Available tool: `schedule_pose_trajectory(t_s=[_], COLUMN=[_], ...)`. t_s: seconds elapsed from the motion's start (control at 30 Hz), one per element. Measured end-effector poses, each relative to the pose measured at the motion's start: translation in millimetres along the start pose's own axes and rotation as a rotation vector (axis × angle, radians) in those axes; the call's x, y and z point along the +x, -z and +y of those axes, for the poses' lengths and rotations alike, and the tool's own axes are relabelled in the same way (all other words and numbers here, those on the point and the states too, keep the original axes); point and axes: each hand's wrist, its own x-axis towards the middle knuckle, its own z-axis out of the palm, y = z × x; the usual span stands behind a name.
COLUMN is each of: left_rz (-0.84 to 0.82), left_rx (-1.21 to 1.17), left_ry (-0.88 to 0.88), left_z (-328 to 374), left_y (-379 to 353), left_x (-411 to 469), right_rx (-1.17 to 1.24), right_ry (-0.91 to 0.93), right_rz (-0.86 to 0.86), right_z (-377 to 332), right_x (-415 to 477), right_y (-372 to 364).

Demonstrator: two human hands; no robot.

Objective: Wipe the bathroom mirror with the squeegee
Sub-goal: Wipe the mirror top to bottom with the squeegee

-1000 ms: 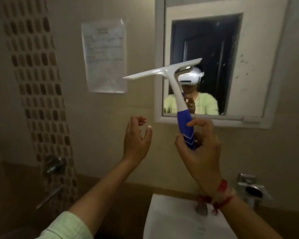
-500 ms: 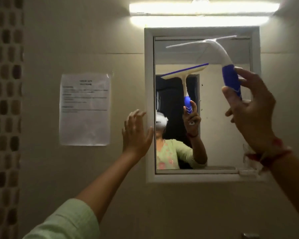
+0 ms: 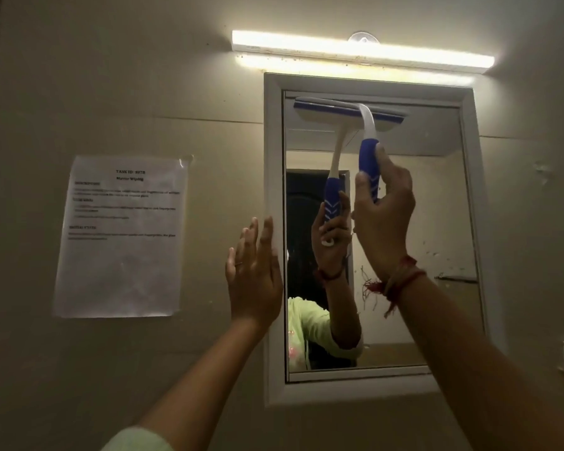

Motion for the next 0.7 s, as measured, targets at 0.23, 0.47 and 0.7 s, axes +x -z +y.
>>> schedule_pose_trajectory(t_s=[0.23,0.47,0.7], left_rz=[-0.015,-0.003,-0.002], left_rx=[-0.027,-0.095,-0.097], left_ry=[0.013,0.025,0.025], left_z=[4.4,7.0,5.9], left_y=[1.5,4.4,3.7], left_x=[-1.0,-1.1,-2.5], right_rx=[-0.072,-0.132,-0.167], right_ry=[0.053,0.085,0.081], right_rz=[-0.044,-0.107,-0.105], right_z=[0.7,8.9,-3.5], right_x=[-0.9,-26.4,5.6], right_y=[-9.3,15.5,5.4])
